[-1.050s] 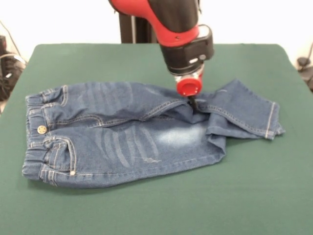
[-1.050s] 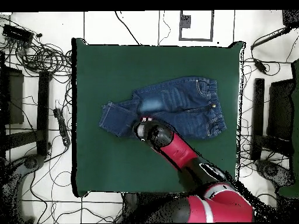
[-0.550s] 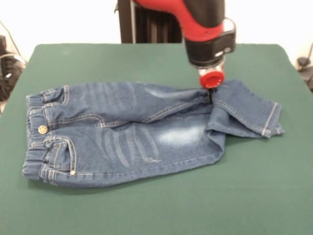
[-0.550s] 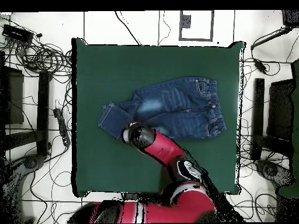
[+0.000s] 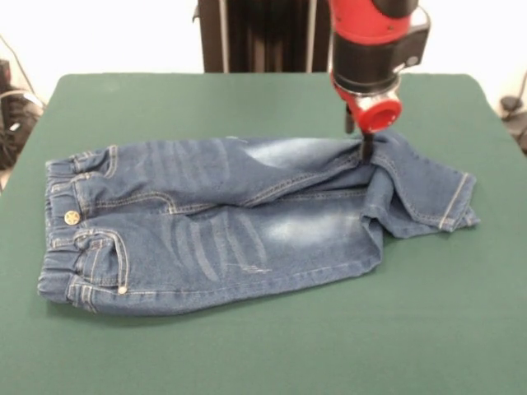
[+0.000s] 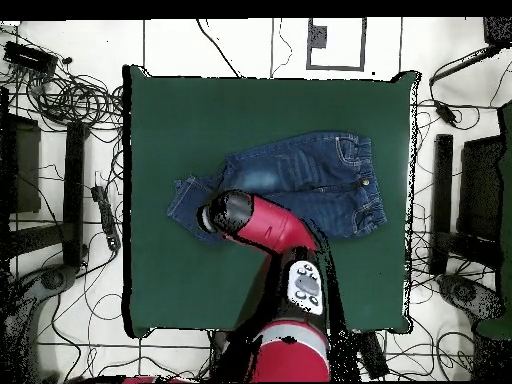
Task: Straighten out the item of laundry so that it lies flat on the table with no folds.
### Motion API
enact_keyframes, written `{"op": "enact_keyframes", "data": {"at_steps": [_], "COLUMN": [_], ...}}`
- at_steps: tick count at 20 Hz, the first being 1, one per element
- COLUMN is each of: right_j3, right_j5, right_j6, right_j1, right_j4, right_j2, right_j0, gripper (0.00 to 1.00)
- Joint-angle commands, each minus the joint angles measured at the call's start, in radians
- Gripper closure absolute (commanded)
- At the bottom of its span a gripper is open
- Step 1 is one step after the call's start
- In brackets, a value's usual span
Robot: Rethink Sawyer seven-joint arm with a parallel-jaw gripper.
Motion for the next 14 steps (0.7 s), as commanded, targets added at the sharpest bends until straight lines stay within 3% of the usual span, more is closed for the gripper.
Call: {"op": "enact_keyframes", "data": {"at_steps": [1, 6, 10, 11, 14], "right_j3": [-0.139, -0.031, 0.019, -0.010, -0.104], "right_j5": [0.169, 0.272, -0.001, -0.063, -0.084], "right_j6": [0.057, 0.014, -0.083, -0.057, 0.021], "right_j1": [0.012, -0.064, -0.025, -0.001, 0.034], "right_j4": [0.021, 0.043, 0.013, -0.027, -0.096], "right_j2": [0.086, 0.157, 0.231, 0.202, 0.094], "right_j0": [-0.082, -0.145, -0.205, -0.184, -0.113], "gripper": [0.00, 0.00, 0.00, 0.00, 0.00]}}
